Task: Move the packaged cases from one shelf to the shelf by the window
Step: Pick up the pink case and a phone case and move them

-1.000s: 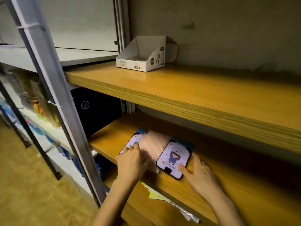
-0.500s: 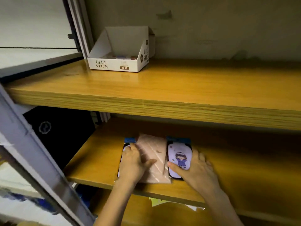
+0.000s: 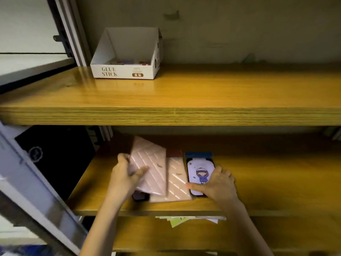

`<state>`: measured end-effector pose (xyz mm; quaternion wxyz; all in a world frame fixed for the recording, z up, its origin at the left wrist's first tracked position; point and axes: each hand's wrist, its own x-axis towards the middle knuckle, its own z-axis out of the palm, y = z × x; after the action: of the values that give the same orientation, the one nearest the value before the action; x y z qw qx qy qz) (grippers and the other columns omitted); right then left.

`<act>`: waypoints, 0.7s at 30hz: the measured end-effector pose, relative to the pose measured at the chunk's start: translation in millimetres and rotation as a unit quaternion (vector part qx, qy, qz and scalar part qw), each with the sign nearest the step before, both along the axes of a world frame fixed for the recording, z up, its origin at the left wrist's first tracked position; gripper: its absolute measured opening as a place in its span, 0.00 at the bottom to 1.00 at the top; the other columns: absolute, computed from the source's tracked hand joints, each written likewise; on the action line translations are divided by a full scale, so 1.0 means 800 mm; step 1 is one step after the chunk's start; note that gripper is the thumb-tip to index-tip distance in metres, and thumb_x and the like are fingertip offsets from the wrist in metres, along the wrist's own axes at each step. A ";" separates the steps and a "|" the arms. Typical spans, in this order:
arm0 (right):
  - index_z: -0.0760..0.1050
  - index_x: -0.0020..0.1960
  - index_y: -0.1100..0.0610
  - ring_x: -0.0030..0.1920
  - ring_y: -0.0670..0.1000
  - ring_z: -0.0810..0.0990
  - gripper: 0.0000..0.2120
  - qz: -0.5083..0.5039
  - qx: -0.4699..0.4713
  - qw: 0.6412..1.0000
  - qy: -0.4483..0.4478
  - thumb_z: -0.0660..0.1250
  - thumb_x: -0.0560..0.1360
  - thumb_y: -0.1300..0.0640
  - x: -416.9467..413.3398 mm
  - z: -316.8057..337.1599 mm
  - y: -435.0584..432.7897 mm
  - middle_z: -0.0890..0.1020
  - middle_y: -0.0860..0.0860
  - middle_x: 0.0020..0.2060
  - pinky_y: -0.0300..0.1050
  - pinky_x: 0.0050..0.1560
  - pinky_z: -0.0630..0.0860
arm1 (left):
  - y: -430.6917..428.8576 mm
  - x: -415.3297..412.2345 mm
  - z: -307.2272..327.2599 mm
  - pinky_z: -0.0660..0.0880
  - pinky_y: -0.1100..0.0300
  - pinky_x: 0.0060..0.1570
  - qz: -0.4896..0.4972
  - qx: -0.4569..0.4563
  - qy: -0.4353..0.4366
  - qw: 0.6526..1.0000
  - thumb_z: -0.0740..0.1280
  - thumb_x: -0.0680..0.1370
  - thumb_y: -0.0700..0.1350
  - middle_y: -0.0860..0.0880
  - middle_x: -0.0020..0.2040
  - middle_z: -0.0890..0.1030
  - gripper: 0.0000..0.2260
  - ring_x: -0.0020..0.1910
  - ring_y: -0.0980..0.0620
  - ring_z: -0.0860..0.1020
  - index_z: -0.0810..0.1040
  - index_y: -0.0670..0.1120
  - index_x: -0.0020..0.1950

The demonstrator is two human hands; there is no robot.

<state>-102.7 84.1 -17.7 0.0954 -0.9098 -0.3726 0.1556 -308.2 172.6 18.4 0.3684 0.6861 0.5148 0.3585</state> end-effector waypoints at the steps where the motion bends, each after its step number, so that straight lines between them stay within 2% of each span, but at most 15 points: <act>1: 0.53 0.72 0.62 0.69 0.60 0.64 0.56 -0.013 0.011 1.000 0.015 0.66 0.58 0.27 0.001 0.000 -0.002 0.64 0.60 0.70 0.52 0.69 0.65 | -0.004 -0.002 -0.001 0.73 0.63 0.31 -0.010 -0.007 -0.025 1.000 0.71 0.71 0.44 0.52 0.40 0.73 0.18 0.37 0.55 0.74 0.63 0.46 0.52; 3: 0.58 0.69 0.63 0.63 0.57 0.72 0.50 -0.048 0.060 0.996 0.048 0.70 0.60 0.32 0.002 0.001 -0.008 0.72 0.58 0.64 0.47 0.60 0.74 | -0.012 -0.002 -0.002 0.74 0.62 0.26 -0.023 -0.032 -0.074 0.996 0.71 0.71 0.44 0.50 0.39 0.73 0.15 0.34 0.53 0.76 0.65 0.47 0.50; 5: 0.60 0.66 0.62 0.56 0.55 0.77 0.40 -0.072 0.118 0.987 0.077 0.70 0.66 0.39 0.004 0.002 -0.017 0.76 0.57 0.59 0.43 0.47 0.75 | -0.020 0.000 -0.005 0.73 0.65 0.23 -0.041 -0.055 -0.123 0.990 0.71 0.71 0.44 0.48 0.39 0.74 0.14 0.31 0.52 0.76 0.67 0.47 0.49; 7: 0.62 0.65 0.62 0.49 0.53 0.78 0.31 -0.084 0.178 0.971 0.132 0.68 0.71 0.46 0.010 0.002 -0.030 0.77 0.58 0.56 0.44 0.43 0.77 | -0.031 0.006 -0.004 0.73 0.67 0.24 -0.065 -0.073 -0.159 0.983 0.70 0.72 0.44 0.49 0.42 0.77 0.14 0.35 0.54 0.79 0.69 0.47 0.52; 9: 0.62 0.66 0.62 0.43 0.50 0.79 0.26 -0.092 0.231 0.946 0.207 0.66 0.74 0.52 0.022 0.002 -0.049 0.78 0.58 0.53 0.44 0.40 0.80 | -0.043 0.018 -0.001 0.76 0.67 0.27 -0.090 -0.101 -0.197 0.971 0.69 0.72 0.44 0.51 0.48 0.79 0.17 0.43 0.54 0.81 0.69 0.48 0.59; 13: 0.65 0.59 0.62 0.38 0.45 0.79 0.16 -0.110 0.310 0.907 0.264 0.64 0.75 0.56 0.058 0.014 -0.100 0.80 0.55 0.47 0.35 0.25 0.76 | -0.070 0.058 0.003 0.78 0.65 0.28 -0.126 -0.129 -0.225 0.958 0.68 0.73 0.45 0.52 0.54 0.78 0.21 0.46 0.54 0.80 0.67 0.52 0.64; 15: 0.65 0.56 0.60 0.36 0.44 0.78 0.13 -0.133 0.346 0.888 0.272 0.64 0.75 0.57 0.080 0.025 -0.129 0.78 0.50 0.41 0.35 0.25 0.77 | -0.087 0.084 0.003 0.78 0.64 0.26 -0.150 -0.131 -0.224 0.954 0.67 0.73 0.45 0.52 0.53 0.77 0.20 0.43 0.54 0.82 0.67 0.53 0.64; 16: 0.65 0.56 0.59 0.37 0.45 0.80 0.14 -0.143 0.360 0.880 0.275 0.65 0.75 0.56 0.091 0.030 -0.145 0.78 0.49 0.41 0.37 0.29 0.79 | -0.096 0.099 0.003 0.78 0.63 0.26 -0.163 -0.131 -0.225 0.952 0.67 0.74 0.44 0.51 0.53 0.78 0.19 0.42 0.55 0.82 0.67 0.52 0.63; 19: 0.66 0.59 0.59 0.47 0.53 0.82 0.18 -0.180 0.391 0.858 0.280 0.66 0.73 0.54 0.127 0.043 -0.200 0.80 0.54 0.49 0.51 0.42 0.82 | -0.130 0.150 0.005 0.78 0.63 0.28 -0.198 -0.139 -0.236 0.941 0.66 0.74 0.43 0.49 0.54 0.78 0.19 0.44 0.54 0.82 0.67 0.50 0.64; 21: 0.66 0.58 0.58 0.46 0.51 0.82 0.18 -0.196 0.414 0.844 0.280 0.66 0.73 0.54 0.153 0.048 -0.243 0.80 0.53 0.49 0.47 0.41 0.82 | -0.159 0.189 0.005 0.78 0.65 0.27 -0.215 -0.152 -0.246 0.933 0.66 0.74 0.42 0.51 0.53 0.78 0.19 0.42 0.55 0.82 0.67 0.50 0.63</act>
<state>19.5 -110.5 20.5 0.5920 -0.7576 -0.1733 0.2135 -157.4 45.5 22.0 0.6522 0.6063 0.2961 0.3456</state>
